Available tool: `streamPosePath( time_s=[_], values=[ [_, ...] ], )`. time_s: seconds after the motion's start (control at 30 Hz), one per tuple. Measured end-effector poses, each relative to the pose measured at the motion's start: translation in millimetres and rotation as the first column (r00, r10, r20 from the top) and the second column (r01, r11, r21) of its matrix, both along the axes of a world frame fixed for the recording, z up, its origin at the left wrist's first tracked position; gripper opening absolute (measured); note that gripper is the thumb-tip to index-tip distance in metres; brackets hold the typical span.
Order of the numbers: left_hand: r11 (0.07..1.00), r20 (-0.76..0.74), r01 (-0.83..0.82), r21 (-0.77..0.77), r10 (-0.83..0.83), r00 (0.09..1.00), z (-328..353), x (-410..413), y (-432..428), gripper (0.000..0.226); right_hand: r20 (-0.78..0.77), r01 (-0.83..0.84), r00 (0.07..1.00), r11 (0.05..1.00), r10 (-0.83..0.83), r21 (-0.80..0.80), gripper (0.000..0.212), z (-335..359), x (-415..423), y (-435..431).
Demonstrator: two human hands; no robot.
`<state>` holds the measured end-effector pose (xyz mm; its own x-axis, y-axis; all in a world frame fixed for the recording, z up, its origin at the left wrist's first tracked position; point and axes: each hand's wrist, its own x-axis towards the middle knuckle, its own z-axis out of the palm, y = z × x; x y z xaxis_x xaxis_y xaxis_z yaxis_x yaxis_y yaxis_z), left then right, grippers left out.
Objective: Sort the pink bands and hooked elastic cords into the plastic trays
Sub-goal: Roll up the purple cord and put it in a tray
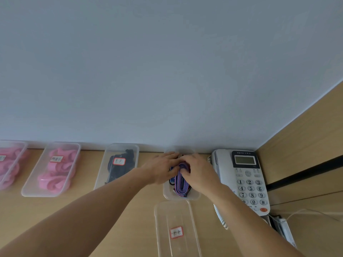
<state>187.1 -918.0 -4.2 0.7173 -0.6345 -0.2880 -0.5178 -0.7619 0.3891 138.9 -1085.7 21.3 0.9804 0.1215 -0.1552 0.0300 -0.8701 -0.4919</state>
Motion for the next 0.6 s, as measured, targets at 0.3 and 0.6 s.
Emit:
streamPosePath(
  time_s=[0.3, 0.6],
  values=[
    [0.987, -0.04, 0.094, 0.128, -0.09, 0.995, -2.8, 2.5, 4.8, 0.092, 0.018, 0.277, 0.96, 0.956, -0.28, 0.098, 0.011, -7.3, 5.9, 9.1],
    [0.983, -0.03, 0.079, 0.168, -0.075, 0.997, -4.0, 4.9, -5.1, 0.069, -0.072, 0.3, 0.954, 0.94, -0.292, 0.161, 0.011, -12.2, -9.9, 8.3]
  ],
)
